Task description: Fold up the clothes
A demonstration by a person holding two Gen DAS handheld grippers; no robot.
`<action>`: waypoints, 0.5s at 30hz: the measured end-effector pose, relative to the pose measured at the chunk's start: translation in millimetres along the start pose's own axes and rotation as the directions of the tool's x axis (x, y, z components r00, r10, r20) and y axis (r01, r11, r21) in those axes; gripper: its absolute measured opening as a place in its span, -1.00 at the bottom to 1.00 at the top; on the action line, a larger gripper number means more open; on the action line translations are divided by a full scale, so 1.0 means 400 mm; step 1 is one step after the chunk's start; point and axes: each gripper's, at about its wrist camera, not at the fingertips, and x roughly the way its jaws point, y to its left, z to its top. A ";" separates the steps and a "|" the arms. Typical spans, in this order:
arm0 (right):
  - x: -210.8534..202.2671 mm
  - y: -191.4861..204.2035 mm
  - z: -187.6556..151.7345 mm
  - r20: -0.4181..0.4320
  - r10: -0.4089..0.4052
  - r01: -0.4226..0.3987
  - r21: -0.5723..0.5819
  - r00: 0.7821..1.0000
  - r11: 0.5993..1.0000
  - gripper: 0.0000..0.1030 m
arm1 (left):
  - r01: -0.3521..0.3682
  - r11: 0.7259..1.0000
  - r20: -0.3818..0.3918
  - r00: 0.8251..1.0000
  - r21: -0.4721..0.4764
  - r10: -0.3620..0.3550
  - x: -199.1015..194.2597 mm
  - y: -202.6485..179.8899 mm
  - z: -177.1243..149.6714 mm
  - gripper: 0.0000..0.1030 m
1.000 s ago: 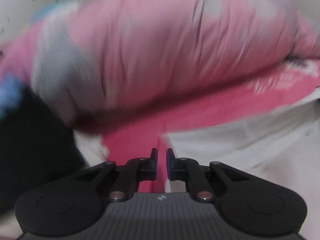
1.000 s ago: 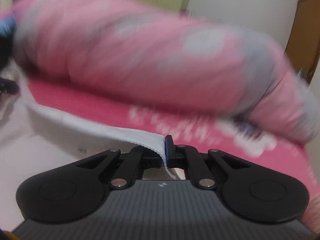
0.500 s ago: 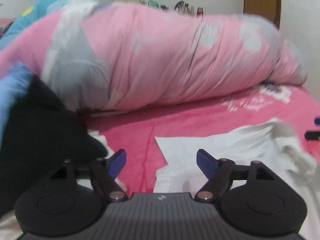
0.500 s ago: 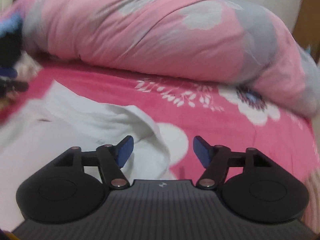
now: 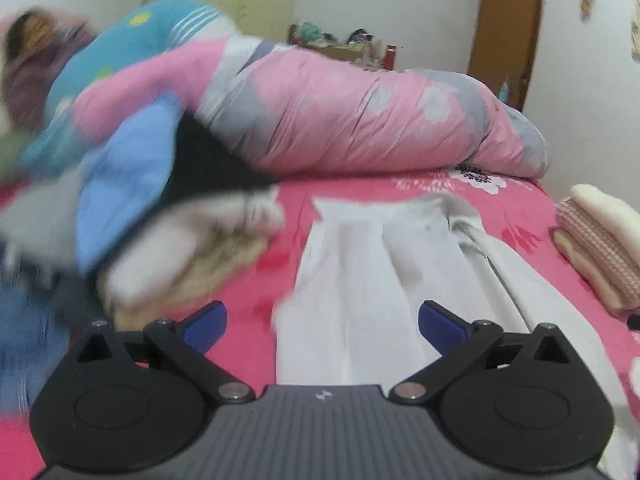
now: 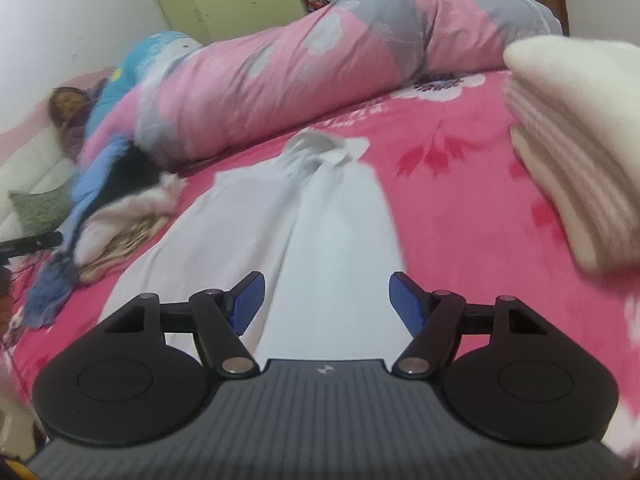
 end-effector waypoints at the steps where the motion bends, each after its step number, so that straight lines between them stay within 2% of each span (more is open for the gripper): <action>1: -0.020 0.015 -0.032 0.003 0.025 -0.025 -0.004 1.000 1.000 0.28 | 0.001 1.000 -0.004 1.000 -0.021 -0.001 -0.016 0.006 -0.029 0.98; 3: -0.040 0.058 -0.074 0.003 0.089 -0.089 -0.030 0.996 0.996 0.18 | 0.013 0.999 -0.010 1.000 -0.052 -0.013 -0.027 0.014 -0.073 0.95; 7: -0.035 0.181 -0.138 -0.019 0.211 -0.211 -0.158 0.977 0.965 0.11 | 0.036 0.993 -0.020 0.999 -0.113 -0.038 -0.047 0.032 -0.161 0.76; 8: -0.028 0.210 -0.152 -0.030 0.243 -0.244 -0.187 0.970 0.951 0.11 | 0.041 0.991 -0.023 0.999 -0.129 -0.045 -0.052 0.036 -0.183 0.68; 12: 0.034 0.302 -0.185 -0.110 0.306 -0.322 -0.183 0.946 0.929 0.04 | 0.063 0.980 -0.031 0.997 -0.190 -0.070 -0.072 0.053 -0.271 0.43; 14: 0.052 0.340 -0.186 -0.121 0.327 -0.344 -0.171 0.937 0.923 -0.01 | 0.073 0.973 -0.034 0.996 -0.220 -0.083 -0.082 0.062 -0.315 0.11; 15: 0.060 0.358 -0.186 -0.126 0.337 -0.355 -0.165 0.933 0.920 -0.03 | 0.079 0.969 -0.036 0.995 -0.236 -0.089 -0.087 0.066 -0.337 0.05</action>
